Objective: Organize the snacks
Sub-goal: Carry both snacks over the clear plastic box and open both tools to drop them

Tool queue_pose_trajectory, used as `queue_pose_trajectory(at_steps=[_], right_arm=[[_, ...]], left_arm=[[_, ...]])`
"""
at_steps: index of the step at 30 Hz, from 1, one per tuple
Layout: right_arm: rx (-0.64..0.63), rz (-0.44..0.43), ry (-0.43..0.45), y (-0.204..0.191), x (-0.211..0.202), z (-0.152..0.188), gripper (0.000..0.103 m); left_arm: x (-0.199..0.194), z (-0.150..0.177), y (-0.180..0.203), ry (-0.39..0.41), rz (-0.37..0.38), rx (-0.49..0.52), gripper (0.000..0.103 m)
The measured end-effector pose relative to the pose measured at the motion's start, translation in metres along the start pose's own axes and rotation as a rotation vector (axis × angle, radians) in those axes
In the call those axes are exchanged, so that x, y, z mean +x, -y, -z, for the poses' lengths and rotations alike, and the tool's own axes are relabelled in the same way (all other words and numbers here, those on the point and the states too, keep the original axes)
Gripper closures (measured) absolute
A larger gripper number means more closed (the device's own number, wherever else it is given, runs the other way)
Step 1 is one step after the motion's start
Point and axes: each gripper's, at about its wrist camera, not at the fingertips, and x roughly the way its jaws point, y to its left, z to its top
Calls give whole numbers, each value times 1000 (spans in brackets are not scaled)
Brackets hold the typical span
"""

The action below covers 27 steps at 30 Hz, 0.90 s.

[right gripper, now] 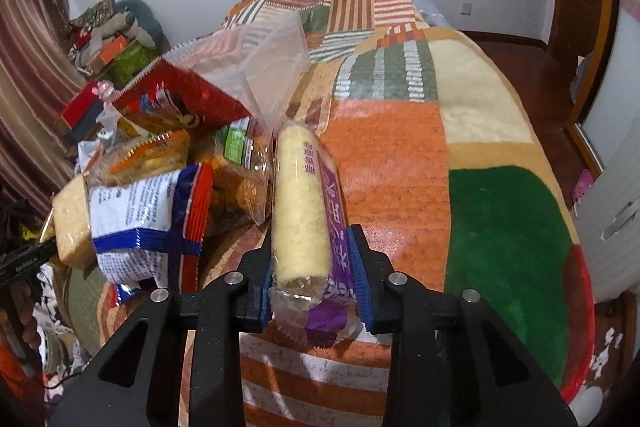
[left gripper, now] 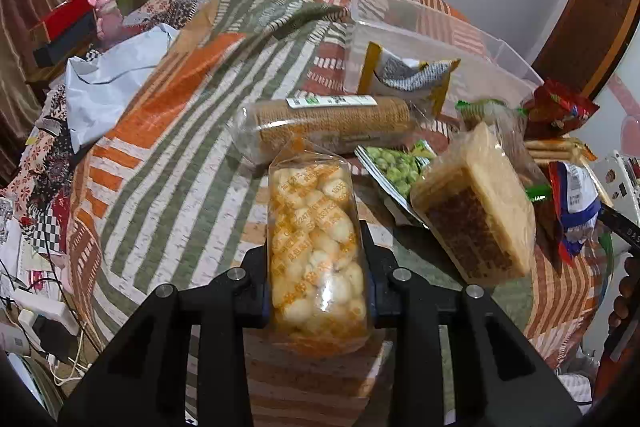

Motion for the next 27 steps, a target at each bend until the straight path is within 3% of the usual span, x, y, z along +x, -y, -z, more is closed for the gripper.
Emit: queue_pose_trajectory(at_steps=[4, 17, 27], right_arm=[[2, 2, 42, 0, -10, -4, 81], [-21, -9, 201, -9, -43, -34, 81], [-57, -50, 296, -28, -46, -64, 81]], left_arm=[[-12, -4, 1, 47, -13, 15, 70], [-56, -50, 17, 221, 30, 63, 70], [-64, -95, 39, 311, 62, 122, 70]])
